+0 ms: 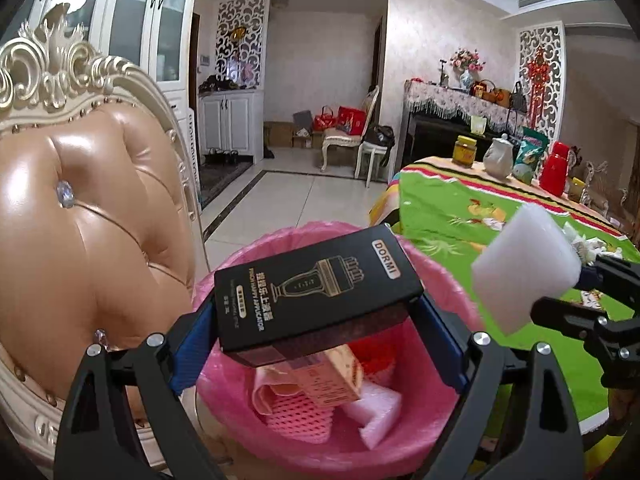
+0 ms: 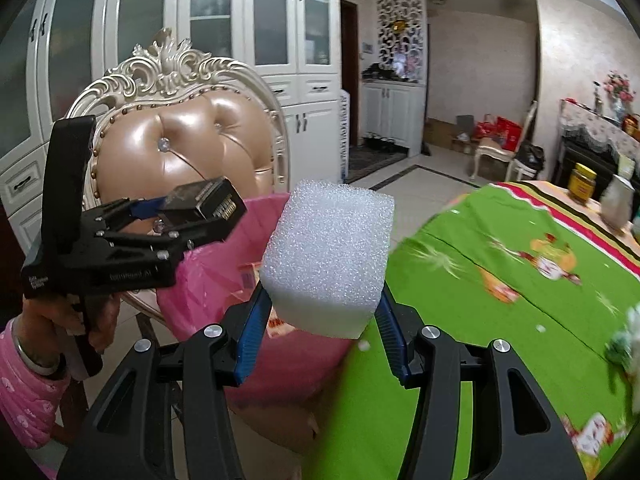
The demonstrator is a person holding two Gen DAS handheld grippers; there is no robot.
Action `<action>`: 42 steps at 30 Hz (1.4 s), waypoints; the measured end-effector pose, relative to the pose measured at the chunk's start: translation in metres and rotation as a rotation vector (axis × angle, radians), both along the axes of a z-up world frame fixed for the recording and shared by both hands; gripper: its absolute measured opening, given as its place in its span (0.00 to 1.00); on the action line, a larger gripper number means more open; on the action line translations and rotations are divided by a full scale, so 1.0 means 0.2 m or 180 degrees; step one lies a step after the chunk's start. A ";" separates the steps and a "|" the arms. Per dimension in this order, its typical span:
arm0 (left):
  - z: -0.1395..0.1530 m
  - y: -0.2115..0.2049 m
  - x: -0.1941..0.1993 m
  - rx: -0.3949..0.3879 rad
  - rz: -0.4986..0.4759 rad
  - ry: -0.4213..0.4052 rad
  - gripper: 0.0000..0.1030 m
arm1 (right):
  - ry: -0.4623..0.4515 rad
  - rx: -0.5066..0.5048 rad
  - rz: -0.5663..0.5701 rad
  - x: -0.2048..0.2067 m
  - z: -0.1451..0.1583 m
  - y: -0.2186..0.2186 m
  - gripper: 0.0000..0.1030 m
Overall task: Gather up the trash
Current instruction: 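Open both tools over the wastebasket to drop box and foam, then grasp the green striped cloth with the left tool while the right tool grasps a white tissue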
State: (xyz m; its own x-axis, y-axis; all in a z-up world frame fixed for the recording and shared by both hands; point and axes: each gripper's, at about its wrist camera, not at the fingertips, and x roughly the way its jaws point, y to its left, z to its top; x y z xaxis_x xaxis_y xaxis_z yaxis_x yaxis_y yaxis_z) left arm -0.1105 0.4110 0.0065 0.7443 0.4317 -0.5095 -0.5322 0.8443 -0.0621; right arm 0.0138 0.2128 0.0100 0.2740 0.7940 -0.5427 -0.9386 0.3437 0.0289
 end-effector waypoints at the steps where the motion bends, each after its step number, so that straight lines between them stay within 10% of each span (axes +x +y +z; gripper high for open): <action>1: -0.01 0.02 0.00 -0.0022 0.0012 0.0002 0.86 | -0.0009 -0.0018 0.0025 0.00 -0.01 0.04 0.48; 13: 0.03 0.13 -0.01 -0.0085 0.0156 -0.0115 0.95 | 0.0092 0.0031 0.0140 0.09 -0.07 0.20 0.76; 25: 0.11 -0.19 -0.01 0.0400 -0.0044 -0.0011 0.95 | -0.0096 0.0248 -0.0373 0.16 0.05 -0.42 0.77; 42: 0.05 -1.18 0.76 0.0246 -0.1365 -0.0100 0.95 | 0.0226 0.0059 -0.2049 0.67 -0.07 -1.45 0.80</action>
State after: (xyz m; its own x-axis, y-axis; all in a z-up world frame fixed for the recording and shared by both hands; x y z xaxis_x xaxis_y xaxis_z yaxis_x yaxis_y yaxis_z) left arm 0.0416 0.1742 0.0162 0.8791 0.1161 -0.4622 -0.1313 0.9913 -0.0006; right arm 0.1475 -0.0762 -0.0049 0.6624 0.4921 -0.5648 -0.5404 0.8360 0.0947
